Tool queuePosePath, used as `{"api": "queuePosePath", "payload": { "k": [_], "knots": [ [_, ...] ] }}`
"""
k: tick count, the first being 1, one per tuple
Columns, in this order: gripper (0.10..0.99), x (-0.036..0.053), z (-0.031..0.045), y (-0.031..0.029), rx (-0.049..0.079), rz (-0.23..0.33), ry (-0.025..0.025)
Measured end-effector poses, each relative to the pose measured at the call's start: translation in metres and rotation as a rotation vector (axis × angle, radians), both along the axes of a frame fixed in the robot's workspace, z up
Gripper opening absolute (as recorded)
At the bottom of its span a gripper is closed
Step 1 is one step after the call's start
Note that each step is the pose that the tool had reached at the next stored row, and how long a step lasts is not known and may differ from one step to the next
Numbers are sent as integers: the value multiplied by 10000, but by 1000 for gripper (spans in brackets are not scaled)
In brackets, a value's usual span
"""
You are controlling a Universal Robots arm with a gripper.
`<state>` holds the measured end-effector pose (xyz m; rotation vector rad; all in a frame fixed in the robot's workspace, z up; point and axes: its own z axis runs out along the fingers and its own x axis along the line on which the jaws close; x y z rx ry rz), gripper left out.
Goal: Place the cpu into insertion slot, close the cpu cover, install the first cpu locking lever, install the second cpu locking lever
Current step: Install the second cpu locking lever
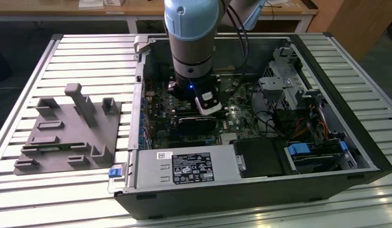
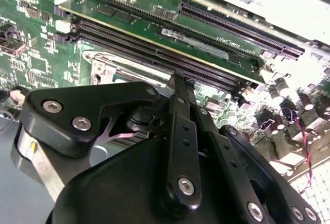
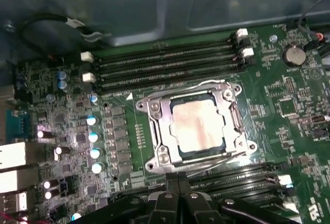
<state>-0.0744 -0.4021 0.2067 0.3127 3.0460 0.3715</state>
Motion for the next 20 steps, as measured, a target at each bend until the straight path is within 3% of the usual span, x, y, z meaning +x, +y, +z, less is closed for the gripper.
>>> {"api": "queuePosePath", "payload": {
  "k": [10, 20],
  "knots": [
    [106, -66, -64, -68, 513, 21, 1],
    [106, -119, -136, -68, 779, 71, 0]
  ]
}}
